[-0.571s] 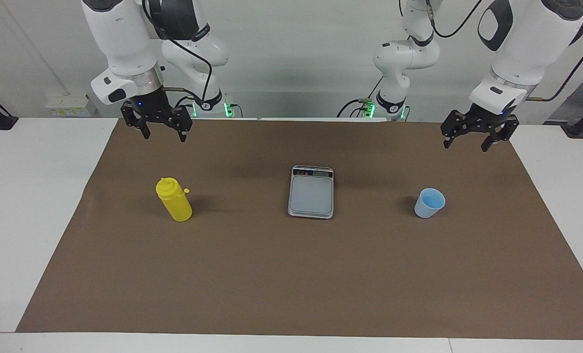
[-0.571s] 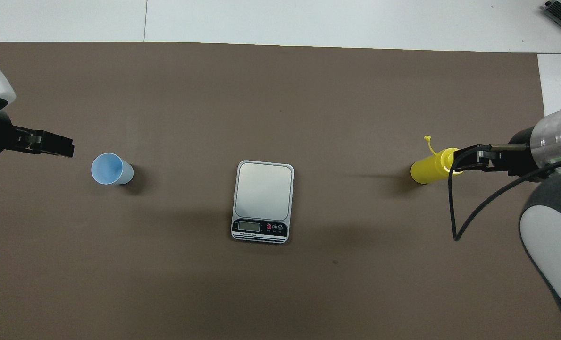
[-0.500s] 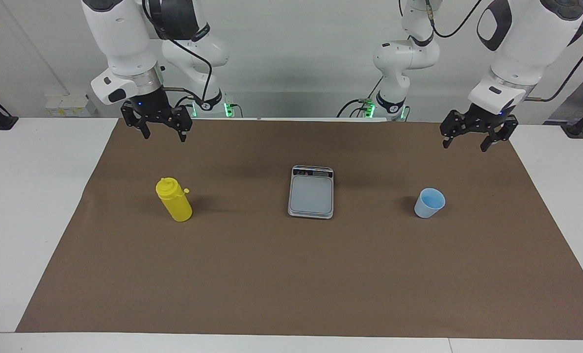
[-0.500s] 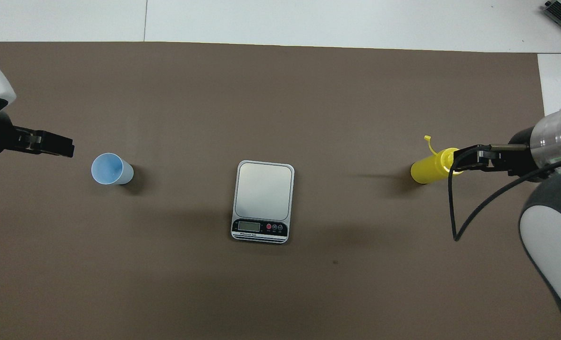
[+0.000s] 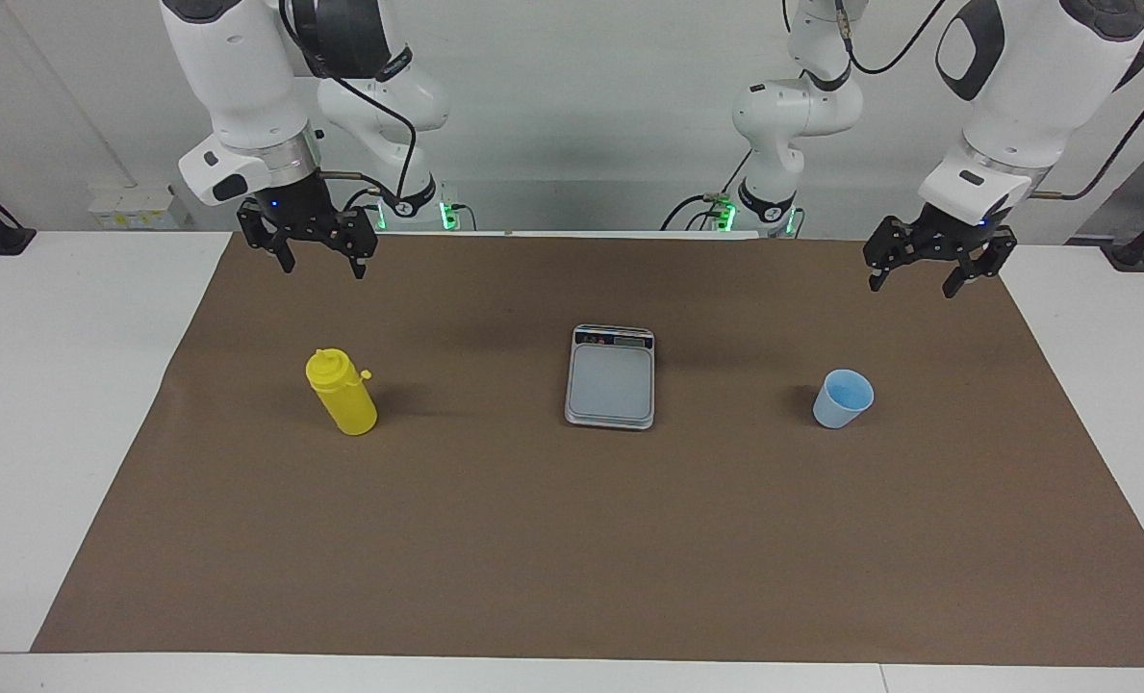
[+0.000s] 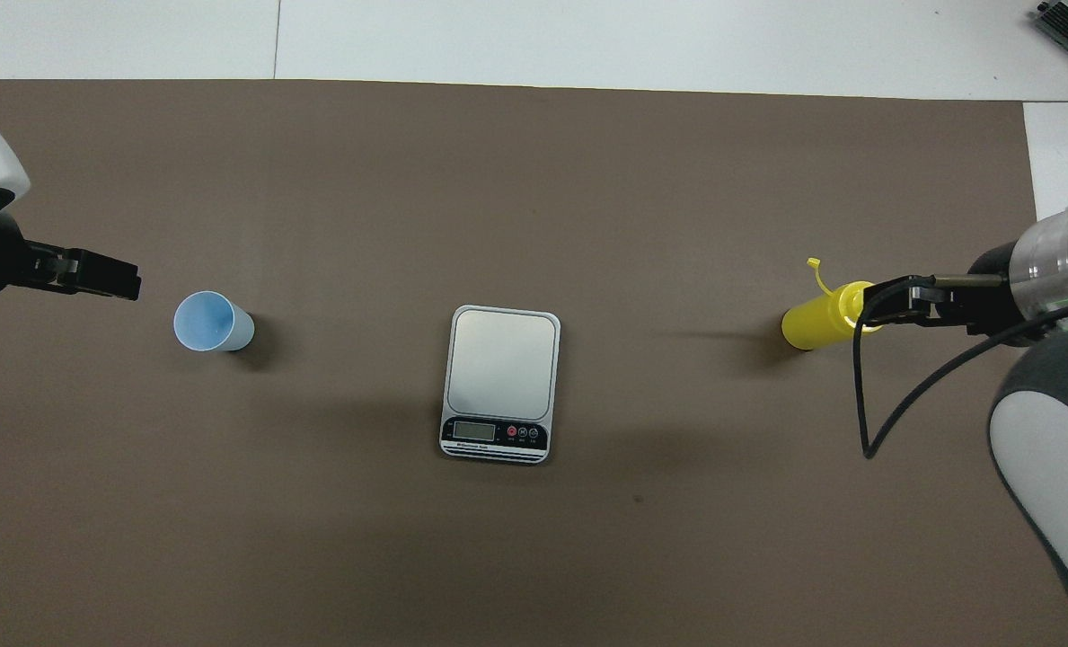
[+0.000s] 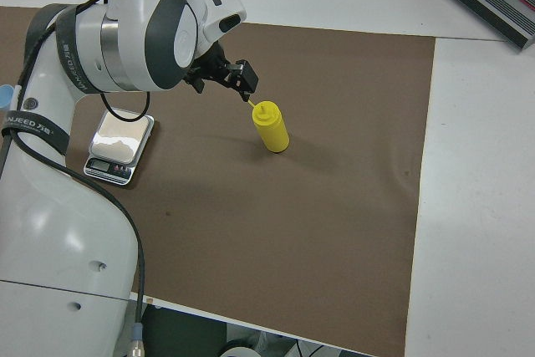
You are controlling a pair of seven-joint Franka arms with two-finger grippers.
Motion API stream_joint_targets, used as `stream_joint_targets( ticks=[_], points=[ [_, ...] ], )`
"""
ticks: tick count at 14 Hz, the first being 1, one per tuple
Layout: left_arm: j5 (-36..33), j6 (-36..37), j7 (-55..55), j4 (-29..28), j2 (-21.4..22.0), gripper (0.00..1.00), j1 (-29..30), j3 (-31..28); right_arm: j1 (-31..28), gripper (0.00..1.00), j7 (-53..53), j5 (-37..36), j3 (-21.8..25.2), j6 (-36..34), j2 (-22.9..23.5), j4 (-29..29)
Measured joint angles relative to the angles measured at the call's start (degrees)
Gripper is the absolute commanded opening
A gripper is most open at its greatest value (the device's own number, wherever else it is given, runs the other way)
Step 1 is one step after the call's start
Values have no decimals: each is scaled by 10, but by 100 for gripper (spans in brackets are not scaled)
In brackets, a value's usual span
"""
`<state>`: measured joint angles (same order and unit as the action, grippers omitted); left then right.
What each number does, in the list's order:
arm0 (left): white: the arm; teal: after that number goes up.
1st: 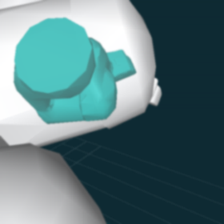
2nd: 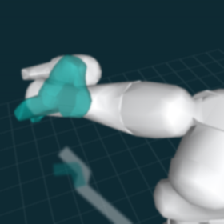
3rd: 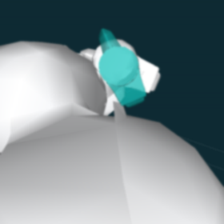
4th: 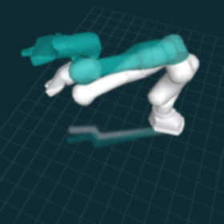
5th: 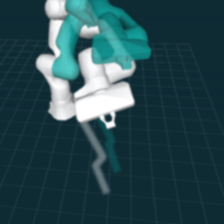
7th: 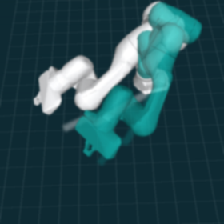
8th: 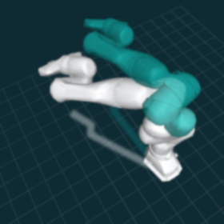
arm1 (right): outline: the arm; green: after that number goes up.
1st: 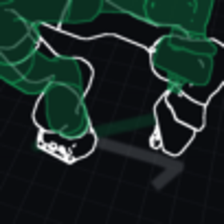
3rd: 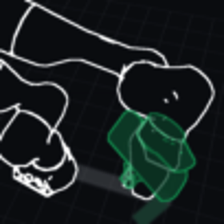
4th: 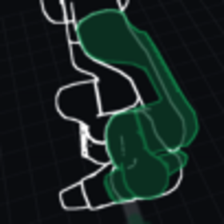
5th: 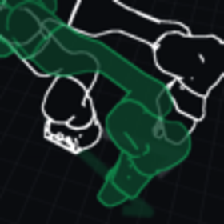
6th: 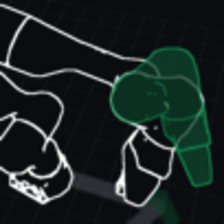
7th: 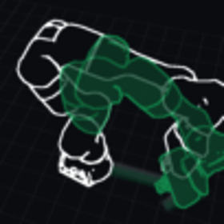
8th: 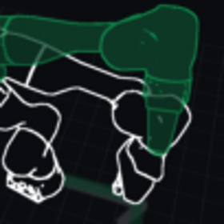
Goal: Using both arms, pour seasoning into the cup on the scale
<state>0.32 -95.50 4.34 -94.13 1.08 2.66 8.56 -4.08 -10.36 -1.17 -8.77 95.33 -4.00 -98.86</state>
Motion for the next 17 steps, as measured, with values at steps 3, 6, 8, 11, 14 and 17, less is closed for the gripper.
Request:
stream_joint_targets(
  ticks=[3, 6, 8, 11, 14, 17],
  points=[
    [0, -2, 0, 0, 0, 100, 0, -1, 0, 100, 0, 0, 1, 0, 0, 0],
    [0, -15, 0, -6, -4, 100, 1, -2, -1, 100, 0, 0, 1, 0, 0, 0],
    [0, -45, -1, -30, -11, 100, 5, -4, -1, 100, 0, 0, 1, 0, 0, 0],
    [0, -122, -7, -84, -31, 100, 31, -5, -1, 100, 0, 0, 1, 0, 0, 0],
    [0, -211, -48, -146, -46, 100, 45, -5, -1, 100, 0, 0, 1, 0, 0, 0],
    [1, -302, -93, -224, -48, 100, 45, -4, -1, 100, 0, 0, 1, 0, 0, 0]
  ],
)
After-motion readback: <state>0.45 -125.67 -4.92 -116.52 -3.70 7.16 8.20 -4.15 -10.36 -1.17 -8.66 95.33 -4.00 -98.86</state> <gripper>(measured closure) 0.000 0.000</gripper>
